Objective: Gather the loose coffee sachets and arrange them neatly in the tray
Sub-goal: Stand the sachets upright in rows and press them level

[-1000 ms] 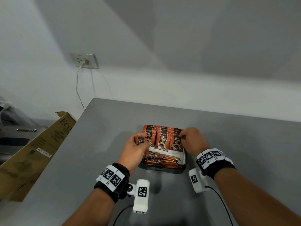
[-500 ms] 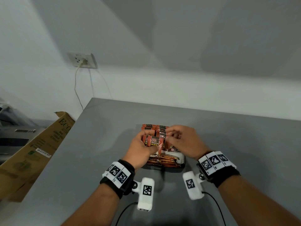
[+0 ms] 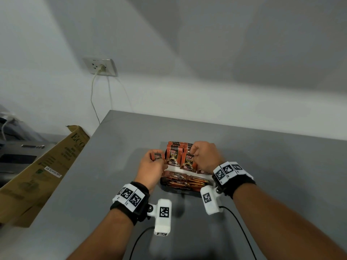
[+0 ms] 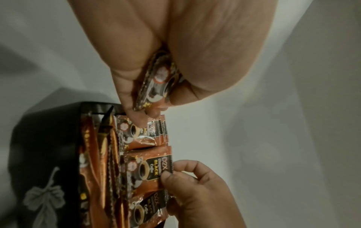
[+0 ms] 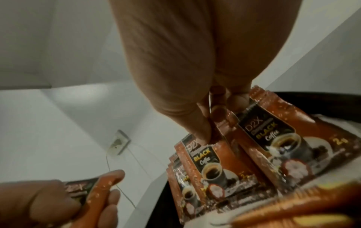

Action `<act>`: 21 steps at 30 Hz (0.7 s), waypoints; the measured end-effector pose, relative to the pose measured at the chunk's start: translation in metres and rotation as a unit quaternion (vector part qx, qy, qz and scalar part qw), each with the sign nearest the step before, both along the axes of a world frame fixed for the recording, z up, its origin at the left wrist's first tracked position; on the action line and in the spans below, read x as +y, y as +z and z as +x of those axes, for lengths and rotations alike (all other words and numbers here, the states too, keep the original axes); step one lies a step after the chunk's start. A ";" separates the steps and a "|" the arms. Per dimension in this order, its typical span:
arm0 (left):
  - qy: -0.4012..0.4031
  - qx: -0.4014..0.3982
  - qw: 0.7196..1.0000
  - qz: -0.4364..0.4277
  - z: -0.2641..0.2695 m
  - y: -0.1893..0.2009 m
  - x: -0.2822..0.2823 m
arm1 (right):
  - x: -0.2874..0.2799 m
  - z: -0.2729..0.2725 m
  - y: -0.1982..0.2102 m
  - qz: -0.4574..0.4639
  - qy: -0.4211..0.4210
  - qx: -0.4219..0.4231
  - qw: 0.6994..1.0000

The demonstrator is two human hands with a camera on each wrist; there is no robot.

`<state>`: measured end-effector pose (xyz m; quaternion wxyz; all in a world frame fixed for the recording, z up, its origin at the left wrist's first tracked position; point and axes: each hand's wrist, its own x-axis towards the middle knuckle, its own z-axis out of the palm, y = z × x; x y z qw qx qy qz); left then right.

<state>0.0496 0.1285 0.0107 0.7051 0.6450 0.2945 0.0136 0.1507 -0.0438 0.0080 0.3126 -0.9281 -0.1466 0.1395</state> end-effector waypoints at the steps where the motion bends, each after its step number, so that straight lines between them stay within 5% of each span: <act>1: -0.003 0.001 1.000 0.001 -0.001 -0.001 0.001 | 0.003 0.000 -0.003 -0.020 0.007 0.003 1.000; 14: -0.033 0.010 0.997 0.063 -0.005 -0.008 0.001 | 0.007 -0.001 -0.012 -0.072 0.039 -0.037 0.996; 18: -0.055 -0.009 0.996 0.071 -0.004 -0.008 -0.003 | 0.005 -0.005 0.003 0.014 0.031 -0.075 0.997; 21: -0.082 -0.027 0.994 0.070 -0.001 -0.008 -0.006 | 0.008 -0.014 0.021 0.106 0.084 -0.002 0.991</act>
